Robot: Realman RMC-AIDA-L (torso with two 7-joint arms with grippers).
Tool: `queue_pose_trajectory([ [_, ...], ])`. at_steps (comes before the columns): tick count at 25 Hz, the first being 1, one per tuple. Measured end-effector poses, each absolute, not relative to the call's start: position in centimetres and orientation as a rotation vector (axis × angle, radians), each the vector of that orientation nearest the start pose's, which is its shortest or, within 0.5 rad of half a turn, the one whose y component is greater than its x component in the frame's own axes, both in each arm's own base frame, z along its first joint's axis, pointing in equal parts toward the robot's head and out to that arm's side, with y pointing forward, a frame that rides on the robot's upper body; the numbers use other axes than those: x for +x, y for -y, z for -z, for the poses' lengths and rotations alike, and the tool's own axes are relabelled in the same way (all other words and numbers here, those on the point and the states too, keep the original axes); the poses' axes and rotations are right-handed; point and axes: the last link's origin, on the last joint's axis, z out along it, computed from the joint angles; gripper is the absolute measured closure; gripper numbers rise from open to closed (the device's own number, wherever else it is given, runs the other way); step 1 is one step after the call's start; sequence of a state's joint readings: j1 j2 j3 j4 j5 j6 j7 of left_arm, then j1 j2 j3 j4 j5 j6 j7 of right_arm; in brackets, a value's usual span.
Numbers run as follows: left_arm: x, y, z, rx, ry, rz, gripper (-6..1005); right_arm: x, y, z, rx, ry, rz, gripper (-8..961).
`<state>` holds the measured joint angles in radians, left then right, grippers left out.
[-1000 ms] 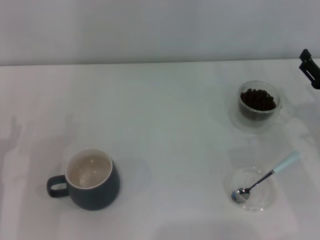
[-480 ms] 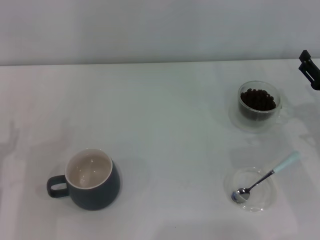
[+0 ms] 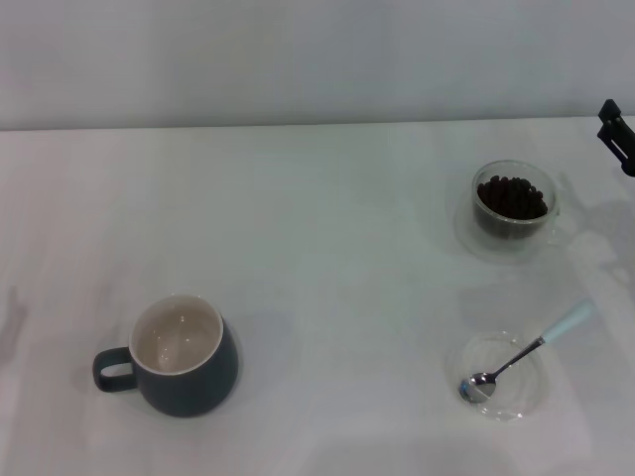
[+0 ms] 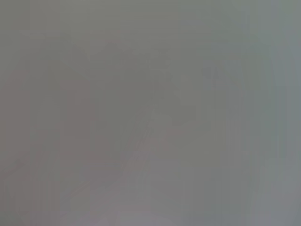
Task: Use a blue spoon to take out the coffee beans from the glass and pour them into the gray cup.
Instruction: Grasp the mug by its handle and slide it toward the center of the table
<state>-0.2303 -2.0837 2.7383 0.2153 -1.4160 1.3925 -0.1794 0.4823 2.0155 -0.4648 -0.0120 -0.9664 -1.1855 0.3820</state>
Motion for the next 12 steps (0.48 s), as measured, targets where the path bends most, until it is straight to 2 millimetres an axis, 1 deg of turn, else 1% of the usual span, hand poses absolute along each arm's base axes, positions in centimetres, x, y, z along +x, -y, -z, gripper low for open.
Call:
queue_pose_trajectory([
  [4, -36.9, -21.8, 0.9, -1.385, 0.643, 0.766, 116, 36.3, -34.2, -3.8, -1.540, -0.615, -0.687, 77],
  [6, -36.7, -20.6, 1.1, -1.415, 0.627, 0.774, 116, 36.4, -34.3, -3.9, -1.539, -0.613, -0.682, 77],
  [7, -36.5, -19.6, 1.5, -1.446, 0.614, 0.784, 116, 36.3, -34.4, -3.9, -1.540, -0.611, -0.682, 77],
  [8, -36.5, -19.6, 1.5, -1.446, 0.614, 0.784, 116, 36.2, -34.5, -3.9, -1.541, -0.610, -0.682, 77],
  [9, -36.3, -18.6, 1.8, -1.480, 0.603, 0.793, 116, 36.1, -34.6, -3.9, -1.542, -0.608, -0.684, 77],
  [11, -35.8, -17.3, 2.6, -1.561, 0.587, 0.805, 117, 35.9, -34.9, -3.9, -1.545, -0.603, -0.688, 77],
  [12, -35.7, -17.0, 2.8, -1.579, 0.584, 0.806, 117, 35.9, -34.9, -3.9, -1.545, -0.603, -0.688, 77],
])
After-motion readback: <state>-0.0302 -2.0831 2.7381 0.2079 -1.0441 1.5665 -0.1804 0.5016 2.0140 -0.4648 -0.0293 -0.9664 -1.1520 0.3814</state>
